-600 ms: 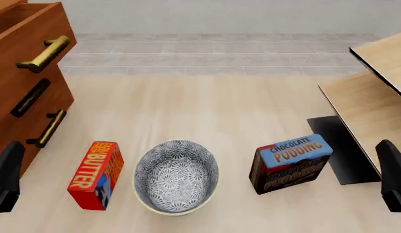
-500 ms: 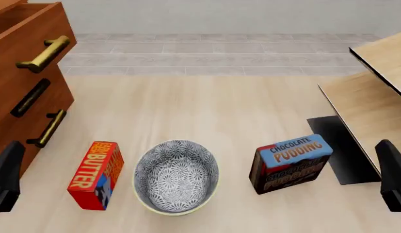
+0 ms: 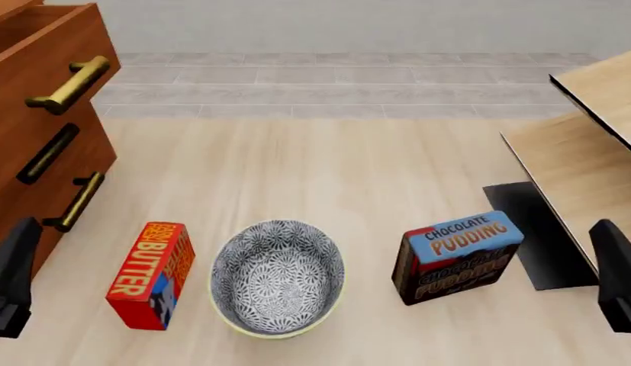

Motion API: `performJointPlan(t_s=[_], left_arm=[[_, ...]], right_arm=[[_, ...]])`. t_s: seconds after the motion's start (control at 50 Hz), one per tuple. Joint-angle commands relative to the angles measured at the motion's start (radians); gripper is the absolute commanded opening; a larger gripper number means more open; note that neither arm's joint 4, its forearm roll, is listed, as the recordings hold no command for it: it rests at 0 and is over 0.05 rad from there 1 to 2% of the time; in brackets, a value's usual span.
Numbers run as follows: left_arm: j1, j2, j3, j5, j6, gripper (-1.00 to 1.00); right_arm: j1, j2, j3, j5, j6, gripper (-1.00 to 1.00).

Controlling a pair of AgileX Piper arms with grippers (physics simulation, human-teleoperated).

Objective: Close the top drawer of the cabinet.

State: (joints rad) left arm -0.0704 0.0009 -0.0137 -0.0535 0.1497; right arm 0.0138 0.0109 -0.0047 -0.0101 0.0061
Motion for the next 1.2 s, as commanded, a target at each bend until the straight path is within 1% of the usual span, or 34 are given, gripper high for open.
performJointPlan(t_s=[0.02, 0.04, 0.08, 0.18, 0.32, 0.34, 0.4, 0.42, 0.48, 0.5, 0.52, 0.58, 0.62, 0.72, 0.76, 0.78, 0.92, 0.98, 1.08, 1.2], left_arm=[[-0.085, -0.001, -0.003, -0.052, 0.168, 1.00], [-0.090, -0.001, 0.003, -0.060, 0.181, 1.00], [-0.091, -0.001, -0.001, -0.055, 0.177, 1.00], [-0.109, -0.001, 0.001, -0.072, 0.214, 1.00], [-0.109, -0.001, -0.004, -0.064, 0.231, 1.00], [-0.119, -0.001, 0.008, -0.079, 0.291, 1.00], [-0.117, -0.001, 0.007, -0.077, 0.294, 1.00], [-0.121, -0.001, 0.008, -0.088, 0.321, 1.00], [-0.129, -0.001, 0.010, -0.098, 0.339, 1.00], [-0.135, -0.001, 0.003, -0.084, 0.343, 1.00], [-0.143, -0.001, 0.006, -0.086, 0.360, 1.00], [-0.146, -0.001, 0.001, -0.084, 0.363, 1.00], [-0.157, 0.000, 0.010, -0.099, 0.391, 1.00], [-0.165, 0.002, 0.005, -0.089, 0.399, 1.00], [-0.181, 0.004, 0.007, -0.094, 0.412, 1.00], [-0.182, 0.005, 0.010, -0.102, 0.423, 1.00], [-0.187, 0.045, 0.006, -0.148, 0.435, 1.00], [-0.196, 0.055, 0.008, -0.170, 0.455, 1.00], [-0.188, 0.097, -0.005, -0.203, 0.457, 1.00], [-0.200, 0.134, -0.002, -0.262, 0.494, 1.00]], right_arm=[[0.015, -0.010, 0.001, 0.012, 0.005, 1.00], [0.016, -0.010, 0.001, 0.011, 0.006, 1.00], [0.016, -0.010, 0.001, 0.011, 0.005, 1.00], [0.020, -0.010, 0.000, 0.010, 0.006, 1.00], [0.029, -0.010, 0.002, 0.014, 0.005, 1.00], [0.034, -0.010, 0.004, 0.020, 0.006, 1.00], [0.036, -0.010, 0.004, 0.021, 0.006, 1.00], [0.039, -0.010, 0.004, 0.024, 0.004, 1.00], [0.040, -0.010, 0.004, 0.026, 0.004, 1.00], [0.040, -0.010, 0.004, 0.025, 0.002, 1.00], [0.040, -0.010, 0.004, 0.026, 0.003, 1.00], [0.043, -0.010, 0.004, 0.031, 0.012, 1.00], [0.044, -0.010, 0.004, 0.034, 0.011, 1.00], [0.051, -0.011, 0.004, 0.035, 0.012, 1.00], [0.053, -0.011, 0.005, 0.036, 0.013, 1.00], [0.054, -0.011, 0.005, 0.037, 0.013, 1.00], [0.053, -0.011, 0.005, 0.037, 0.011, 1.00], [0.053, -0.010, 0.004, 0.041, 0.009, 1.00], [0.055, -0.011, 0.005, 0.041, 0.009, 1.00], [0.057, -0.010, 0.004, 0.043, 0.009, 1.00]])
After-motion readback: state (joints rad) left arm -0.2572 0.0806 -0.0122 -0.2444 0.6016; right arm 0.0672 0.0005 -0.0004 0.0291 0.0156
